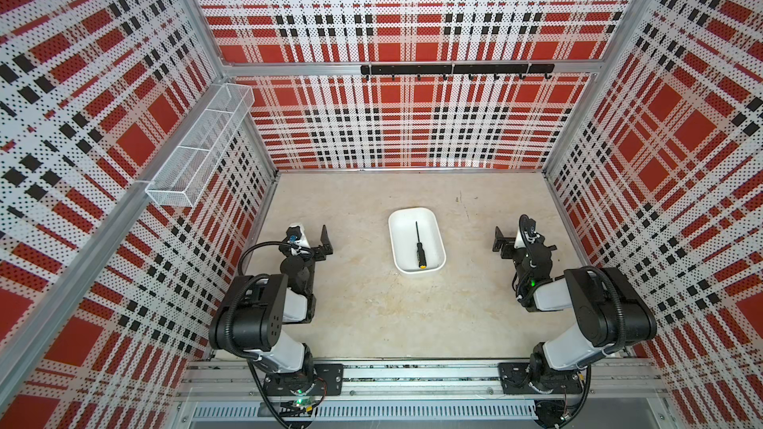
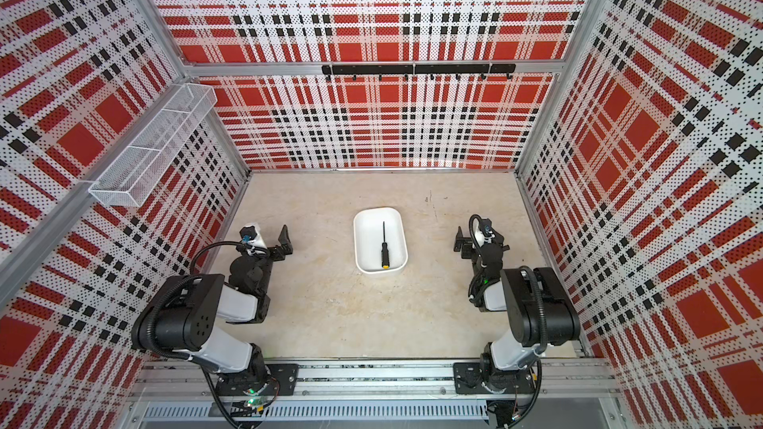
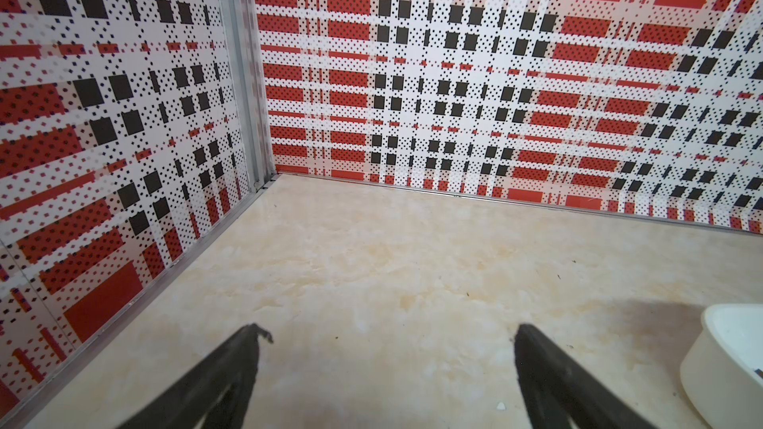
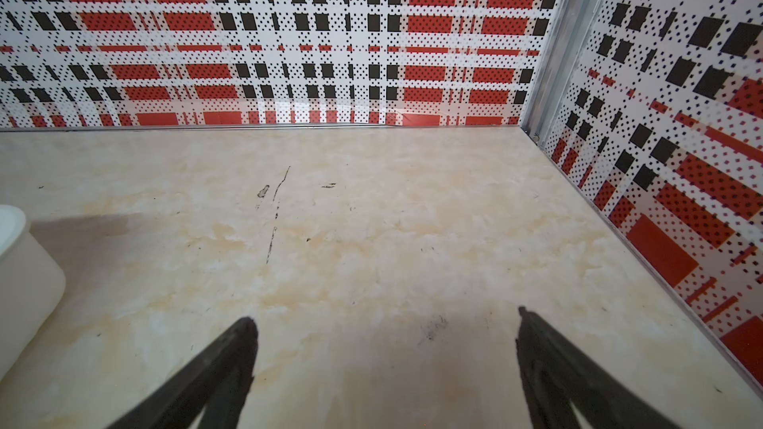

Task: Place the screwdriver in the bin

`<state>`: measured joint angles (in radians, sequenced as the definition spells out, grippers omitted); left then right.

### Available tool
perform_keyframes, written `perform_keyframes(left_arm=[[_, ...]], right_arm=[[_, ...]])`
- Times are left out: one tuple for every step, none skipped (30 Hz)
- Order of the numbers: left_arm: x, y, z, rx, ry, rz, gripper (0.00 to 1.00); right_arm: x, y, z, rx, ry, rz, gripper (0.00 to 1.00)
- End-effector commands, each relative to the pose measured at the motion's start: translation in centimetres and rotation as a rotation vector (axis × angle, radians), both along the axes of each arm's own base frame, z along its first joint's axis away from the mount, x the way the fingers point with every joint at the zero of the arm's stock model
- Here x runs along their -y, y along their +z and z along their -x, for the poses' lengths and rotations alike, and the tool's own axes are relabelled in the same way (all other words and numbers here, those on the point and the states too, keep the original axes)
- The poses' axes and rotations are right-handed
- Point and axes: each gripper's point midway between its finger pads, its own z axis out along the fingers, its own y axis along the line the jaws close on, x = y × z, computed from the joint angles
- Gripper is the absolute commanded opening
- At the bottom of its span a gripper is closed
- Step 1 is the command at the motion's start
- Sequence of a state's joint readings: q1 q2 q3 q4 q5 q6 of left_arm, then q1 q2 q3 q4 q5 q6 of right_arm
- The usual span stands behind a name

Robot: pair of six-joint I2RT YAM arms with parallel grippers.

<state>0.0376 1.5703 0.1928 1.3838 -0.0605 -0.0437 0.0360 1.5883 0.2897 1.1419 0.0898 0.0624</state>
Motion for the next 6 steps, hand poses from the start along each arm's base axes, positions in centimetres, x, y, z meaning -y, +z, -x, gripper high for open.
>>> perform_keyframes(left_arm=[[0.06,0.88,-0.25,0.031,0.003,-0.017,0.98],[0.05,0.88,-0.25,0.031,0.003,-0.016,0.98],[0.06,0.82,-0.26,0.029,0.003,-0.017,0.98],[0.05,0.87,-0.25,0.031,0.003,-0.016,0.98],[0.07,0.89,-0.25,0.032,0.002,-0.016,0.98],[0.07,0.85,-0.26,0.030,0.002,-0.015,0.98]], right_arm=[[0.30,0.88,-0.23,0.023,-0.008,0.004,1.00],[0.29,0.85,-0.23,0.022,-0.007,0.004,1.00],[0.32,0.93,-0.26,0.024,-0.008,0.004,1.00],[0.30,0.94,-0.25,0.024,-0.008,0.005,1.00],[0.31,0.94,-0.22,0.025,-0.008,0.004,1.00],[0.31,0.91,-0.20,0.024,-0.008,0.005,1.00]])
